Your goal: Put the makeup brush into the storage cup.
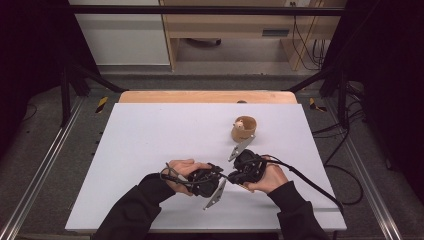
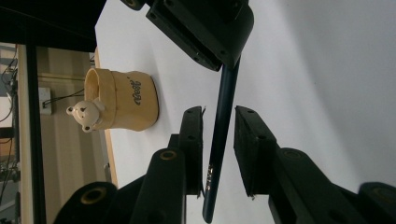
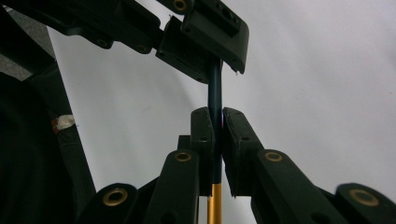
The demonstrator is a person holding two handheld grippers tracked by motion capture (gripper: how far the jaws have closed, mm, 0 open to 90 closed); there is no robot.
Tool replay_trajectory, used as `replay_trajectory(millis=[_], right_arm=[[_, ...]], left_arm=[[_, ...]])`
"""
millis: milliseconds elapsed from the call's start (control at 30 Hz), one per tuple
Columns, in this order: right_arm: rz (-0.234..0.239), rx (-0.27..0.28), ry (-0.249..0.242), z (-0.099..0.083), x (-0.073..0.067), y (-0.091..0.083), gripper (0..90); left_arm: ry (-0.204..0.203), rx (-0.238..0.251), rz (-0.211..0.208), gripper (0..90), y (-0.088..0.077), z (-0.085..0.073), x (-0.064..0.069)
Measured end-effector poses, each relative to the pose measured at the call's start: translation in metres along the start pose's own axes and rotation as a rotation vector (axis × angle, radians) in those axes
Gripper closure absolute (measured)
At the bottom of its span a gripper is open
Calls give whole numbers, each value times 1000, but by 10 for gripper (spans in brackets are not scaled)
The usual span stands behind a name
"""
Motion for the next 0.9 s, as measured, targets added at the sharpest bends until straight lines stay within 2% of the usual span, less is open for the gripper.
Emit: replay_trajectory(millis=[233,267,433,567,833,900], right_arm=[[9,0,-7,0,0,0,832],[11,-1,-7,0,-1,0,832],[16,-5,-10,0,-1,0,832],[18,-5,-10,0,-1,0,831],[20,5,-11,0,-2,0,826],[12,19,-25,-1,-1,-1,816]], left_arm=[[6,-17,-1,788,2,1,2],[19,-24,3,802,1,1,2],[25,-28,-4,818,1,1,4],[50,-39,-5,832,2,2,4],[45,-42,-18,838,0,2,5],[35,-39,-19,838,-1,2,4]])
Point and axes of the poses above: each handheld gripper's, and its own axes: y roughly forward along the jaws, z roughly out of its top, x roughly to its right, the point moved 1 cm from there along y, roughly forward along the jaws, and after that the axes turned 12 degrees about -z, right-handed, at the moved point
